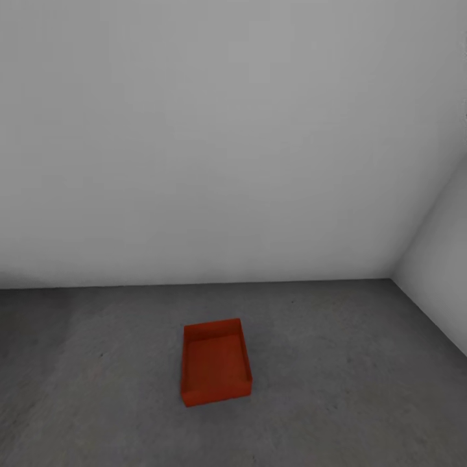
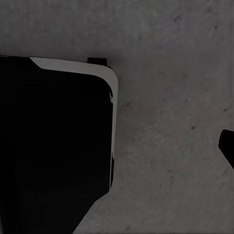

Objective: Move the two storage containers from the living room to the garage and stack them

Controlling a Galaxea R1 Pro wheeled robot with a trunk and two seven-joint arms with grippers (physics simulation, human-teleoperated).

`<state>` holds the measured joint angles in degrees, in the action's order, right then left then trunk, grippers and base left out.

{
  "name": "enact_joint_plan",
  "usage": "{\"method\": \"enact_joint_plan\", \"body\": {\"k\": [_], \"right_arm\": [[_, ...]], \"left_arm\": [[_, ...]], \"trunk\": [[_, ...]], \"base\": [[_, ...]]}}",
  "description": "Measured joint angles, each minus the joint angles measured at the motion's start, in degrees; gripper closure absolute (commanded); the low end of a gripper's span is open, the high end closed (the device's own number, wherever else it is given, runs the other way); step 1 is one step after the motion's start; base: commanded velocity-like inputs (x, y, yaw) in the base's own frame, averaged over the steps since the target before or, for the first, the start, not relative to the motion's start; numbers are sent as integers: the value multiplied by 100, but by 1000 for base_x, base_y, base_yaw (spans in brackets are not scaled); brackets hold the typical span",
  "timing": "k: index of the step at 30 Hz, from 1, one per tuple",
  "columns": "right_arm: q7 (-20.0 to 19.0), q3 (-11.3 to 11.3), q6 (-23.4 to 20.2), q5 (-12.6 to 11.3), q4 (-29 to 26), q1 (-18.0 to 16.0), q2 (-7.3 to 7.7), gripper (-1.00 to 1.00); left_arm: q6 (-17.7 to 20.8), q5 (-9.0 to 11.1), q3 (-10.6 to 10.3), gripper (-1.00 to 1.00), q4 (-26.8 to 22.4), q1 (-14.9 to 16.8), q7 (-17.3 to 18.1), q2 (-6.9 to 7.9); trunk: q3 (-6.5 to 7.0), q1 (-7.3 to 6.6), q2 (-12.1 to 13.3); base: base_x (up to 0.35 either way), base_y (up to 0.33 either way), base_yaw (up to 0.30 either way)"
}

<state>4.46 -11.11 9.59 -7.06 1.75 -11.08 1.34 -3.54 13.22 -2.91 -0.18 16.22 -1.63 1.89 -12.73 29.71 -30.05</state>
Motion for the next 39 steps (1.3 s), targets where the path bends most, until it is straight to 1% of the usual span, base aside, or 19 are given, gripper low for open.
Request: {"method": "enact_joint_plan", "body": {"k": [3,4,6,8,10,15,39], "right_arm": [[0,0,-8,0,0,0,0,-100],[0,0,-12,0,0,0,0,-100],[0,0,-23,0,0,0,0,-100],[0,0,-26,0,0,0,0,-100],[0,0,-27,0,0,0,7,-100],[0,0,-28,0,0,0,5,-100],[0,0,-20,0,0,0,7,-100]], "left_arm": [[-25,106,4,-100,-2,0,-12,7],[-35,206,2,-100,-3,0,-15,9],[-48,610,-4,-100,-6,0,-16,13],[-51,778,-8,-100,-8,0,-17,15],[-53,847,-14,-100,-5,0,-14,15],[-46,890,-22,-100,12,0,-12,0],[-45,899,-22,-100,15,0,-17,-4]], "trunk": [[25,0,0],[33,0,0],[50,0,0],[68,0,0],[86,0,0],[131,0,0],[351,0,1]], "base": [[0,0,0],[0,0,0],[0,0,0],[0,0,0],[0,0,0],[0,0,0],[0,0,0]]}}
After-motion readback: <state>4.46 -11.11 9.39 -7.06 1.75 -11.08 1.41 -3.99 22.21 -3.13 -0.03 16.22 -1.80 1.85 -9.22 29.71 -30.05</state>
